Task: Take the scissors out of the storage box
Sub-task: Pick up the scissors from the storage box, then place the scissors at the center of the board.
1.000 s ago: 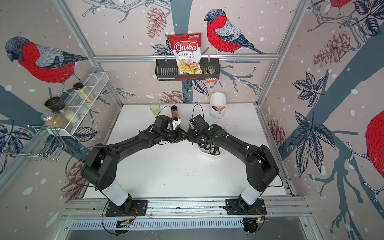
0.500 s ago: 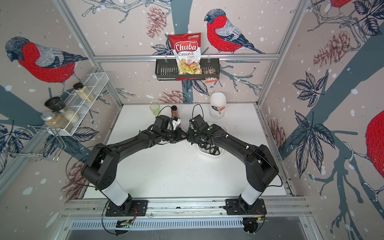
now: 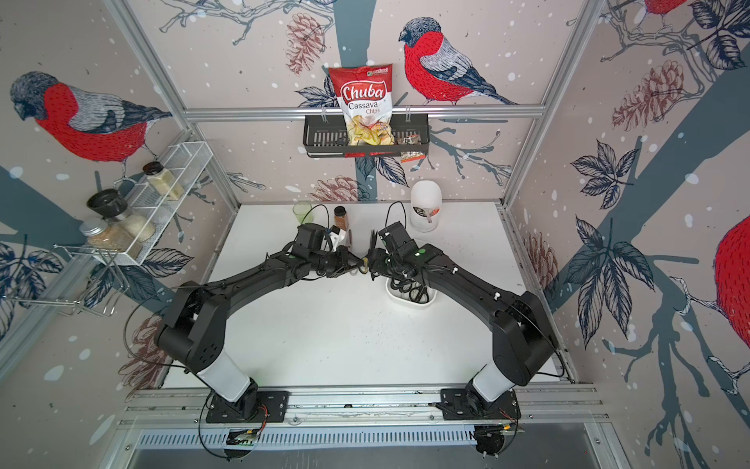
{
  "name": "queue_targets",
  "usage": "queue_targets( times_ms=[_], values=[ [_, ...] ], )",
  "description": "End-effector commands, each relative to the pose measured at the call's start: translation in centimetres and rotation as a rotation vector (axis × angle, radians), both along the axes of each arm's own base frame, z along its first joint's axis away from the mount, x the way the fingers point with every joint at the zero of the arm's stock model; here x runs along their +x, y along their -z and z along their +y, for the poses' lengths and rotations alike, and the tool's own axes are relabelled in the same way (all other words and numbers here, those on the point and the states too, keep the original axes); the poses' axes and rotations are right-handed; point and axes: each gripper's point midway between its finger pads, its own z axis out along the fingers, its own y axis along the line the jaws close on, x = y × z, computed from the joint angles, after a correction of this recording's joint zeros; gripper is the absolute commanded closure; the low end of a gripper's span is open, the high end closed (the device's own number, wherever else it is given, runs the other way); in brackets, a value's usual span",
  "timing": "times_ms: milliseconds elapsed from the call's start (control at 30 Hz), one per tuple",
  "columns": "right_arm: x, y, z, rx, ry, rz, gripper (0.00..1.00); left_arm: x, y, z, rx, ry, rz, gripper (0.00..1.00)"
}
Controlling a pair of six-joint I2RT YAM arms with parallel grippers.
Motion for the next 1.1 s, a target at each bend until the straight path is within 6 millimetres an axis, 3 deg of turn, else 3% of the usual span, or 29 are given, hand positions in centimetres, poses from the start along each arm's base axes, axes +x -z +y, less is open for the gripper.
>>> queue_targets(
  times_ms=[0, 133, 200, 233, 400, 567, 767, 1067],
  values=[
    [0.6, -2.2, 0.2, 0.099, 0.004, -0.049, 0.42, 0.5, 0.0, 2.3, 0.037, -0.024, -0.032, 0.96],
    [1.3, -2.9, -0.7, 0.13, 0.025, -0.068, 0.43, 0.8, 0.3, 5.3, 0.069, -0.071, -0.043, 0.96],
    [1.7, -2.4, -1.1, 0.125, 0.029, -0.061, 0.45, 0.8, -0.4, 5.9, 0.049, -0.074, -0.057, 0.95],
    [1.8, -2.0, -1.2, 0.119, 0.031, -0.051, 0.47, 0.2, 0.3, 6.1, 0.048, -0.066, -0.042, 0.95],
    [2.7, 0.2, -0.8, 0.093, 0.031, 0.001, 0.81, -0.8, -1.4, 5.7, 0.0, -0.03, -0.087, 0.95],
    [3.0, 2.4, 1.4, 0.062, -0.03, 0.04, 0.98, -1.4, -2.6, 5.5, -0.038, -0.016, -0.106, 0.95],
    [2.2, 3.4, 5.0, 0.045, -0.112, 0.055, 1.0, -1.9, -3.1, 5.4, -0.06, -0.026, -0.107, 0.95],
    [0.7, 2.3, 9.8, 0.111, -0.204, 0.05, 1.0, -2.2, -3.0, 4.1, -0.068, -0.018, -0.11, 0.96]
  ],
)
